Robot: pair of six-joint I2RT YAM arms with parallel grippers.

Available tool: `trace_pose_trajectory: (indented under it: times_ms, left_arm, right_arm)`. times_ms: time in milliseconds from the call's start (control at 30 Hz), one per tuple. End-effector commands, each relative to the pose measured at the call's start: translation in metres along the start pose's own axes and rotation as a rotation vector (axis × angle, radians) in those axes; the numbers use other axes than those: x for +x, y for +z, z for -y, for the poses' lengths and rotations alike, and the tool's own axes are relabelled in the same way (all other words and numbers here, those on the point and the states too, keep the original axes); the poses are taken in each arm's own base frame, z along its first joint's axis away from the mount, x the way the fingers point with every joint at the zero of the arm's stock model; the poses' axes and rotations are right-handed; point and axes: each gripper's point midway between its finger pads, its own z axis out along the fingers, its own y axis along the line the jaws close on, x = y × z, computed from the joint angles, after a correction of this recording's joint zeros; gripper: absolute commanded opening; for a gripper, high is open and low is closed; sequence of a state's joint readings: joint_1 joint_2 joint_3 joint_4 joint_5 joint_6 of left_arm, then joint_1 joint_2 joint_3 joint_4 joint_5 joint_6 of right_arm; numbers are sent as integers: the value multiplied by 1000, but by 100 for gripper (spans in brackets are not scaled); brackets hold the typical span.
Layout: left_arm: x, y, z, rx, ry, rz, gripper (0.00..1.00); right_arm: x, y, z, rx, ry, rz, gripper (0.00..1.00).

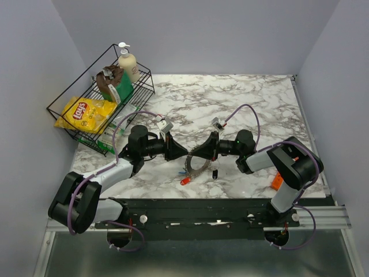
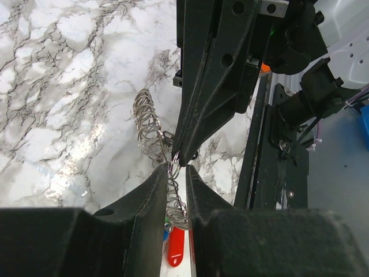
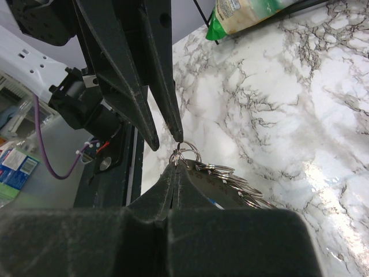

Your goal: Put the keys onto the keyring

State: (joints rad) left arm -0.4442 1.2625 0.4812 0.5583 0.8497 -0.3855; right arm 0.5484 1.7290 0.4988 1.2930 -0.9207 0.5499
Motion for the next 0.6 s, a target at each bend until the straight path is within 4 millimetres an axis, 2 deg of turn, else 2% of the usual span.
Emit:
trace_pose_trajectory:
  times_ms: [0,133,333,433,567]
  left_arm:
    - [7,0,-2,17,5,-19,29]
    - [1,-3,0,8,22,-3,30]
    - [-15,-8,11,9,54,37,42]
    - [-17,-9,14,9,53,42,42]
    - [-11,-9,13,14,35,33,37]
  right_arm:
    - [-54,3,-30,-110,-281,184,1]
    - [-54,2,-30,-111,-280,183,1]
    - [-54,3,-30,-113,-276,180,1]
    - [-53,4,-30,-115,-271,177,1]
    - [-53,3,-29,-115,-269,176,1]
